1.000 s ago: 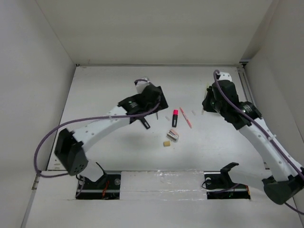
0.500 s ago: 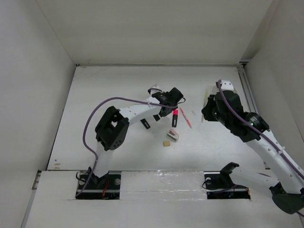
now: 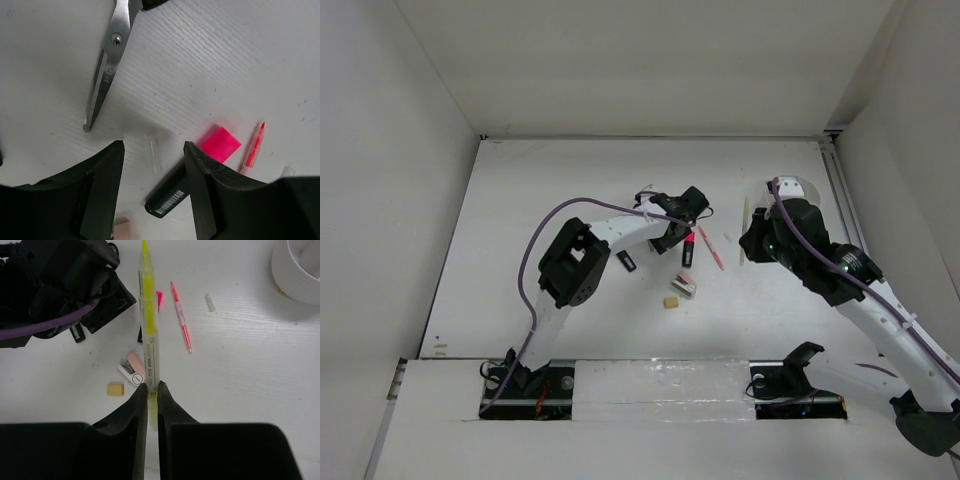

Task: Sort the stationery into containers
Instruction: Pick up the pen cap from the center of the board.

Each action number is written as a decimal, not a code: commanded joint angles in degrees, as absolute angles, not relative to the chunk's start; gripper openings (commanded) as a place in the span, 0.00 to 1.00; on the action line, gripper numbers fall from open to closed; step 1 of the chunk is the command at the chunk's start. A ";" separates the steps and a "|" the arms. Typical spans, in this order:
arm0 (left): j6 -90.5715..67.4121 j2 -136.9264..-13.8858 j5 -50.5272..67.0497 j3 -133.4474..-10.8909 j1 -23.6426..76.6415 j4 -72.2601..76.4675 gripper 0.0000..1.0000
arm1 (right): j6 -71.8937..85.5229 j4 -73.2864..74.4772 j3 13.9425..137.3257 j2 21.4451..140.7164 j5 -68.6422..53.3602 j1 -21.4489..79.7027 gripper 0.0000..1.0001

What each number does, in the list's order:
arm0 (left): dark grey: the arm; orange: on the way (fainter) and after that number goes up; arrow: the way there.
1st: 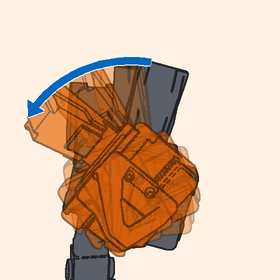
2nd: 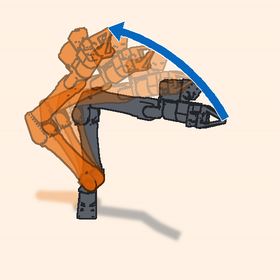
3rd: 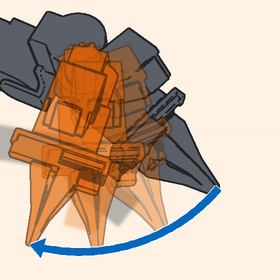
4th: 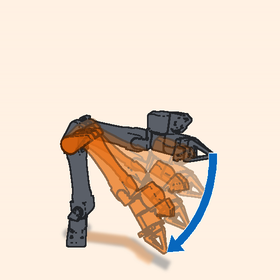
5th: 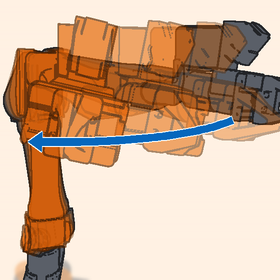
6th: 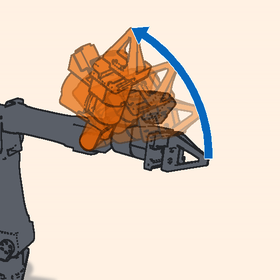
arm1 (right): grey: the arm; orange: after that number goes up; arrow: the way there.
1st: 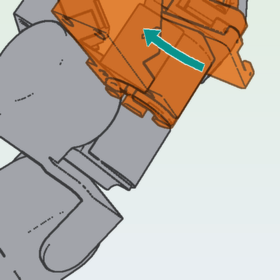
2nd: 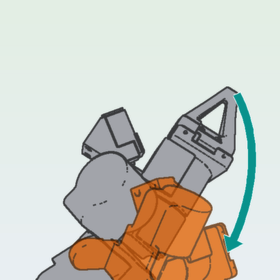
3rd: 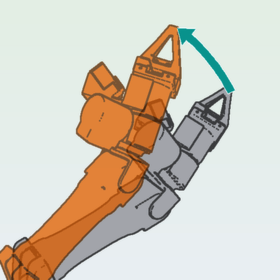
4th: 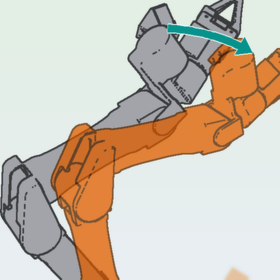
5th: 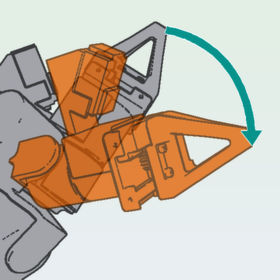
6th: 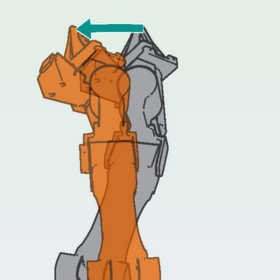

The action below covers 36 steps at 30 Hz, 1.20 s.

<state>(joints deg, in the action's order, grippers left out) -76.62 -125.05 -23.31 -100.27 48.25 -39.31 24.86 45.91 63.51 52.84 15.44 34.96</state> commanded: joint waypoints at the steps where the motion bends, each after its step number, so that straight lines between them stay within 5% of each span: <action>1: -79.10 -125.24 -23.39 -102.57 48.16 -41.57 0.47 | 23.64 42.45 63.54 51.94 14.33 35.33 0.00; 18: -81.74 -129.81 -23.38 -107.23 49.22 -48.87 0.33 | 23.12 41.92 62.49 50.27 13.71 35.33 0.00; 30: -82.27 -132.09 -21.19 -107.23 49.22 -50.71 0.12 | 23.12 41.92 63.54 49.75 13.18 35.33 0.00; 33: -80.87 -132.10 -20.65 -105.83 49.22 -49.31 0.00 | 23.12 41.92 63.54 49.75 12.05 35.33 0.00; 36: -78.33 -130.53 -20.13 -104.15 48.69 -46.85 0.00 | 23.12 41.40 63.54 49.75 10.82 35.33 0.00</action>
<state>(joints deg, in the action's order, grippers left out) -79.29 -130.02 -20.86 -106.26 49.01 -46.87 23.75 44.88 62.78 50.59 12.64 34.96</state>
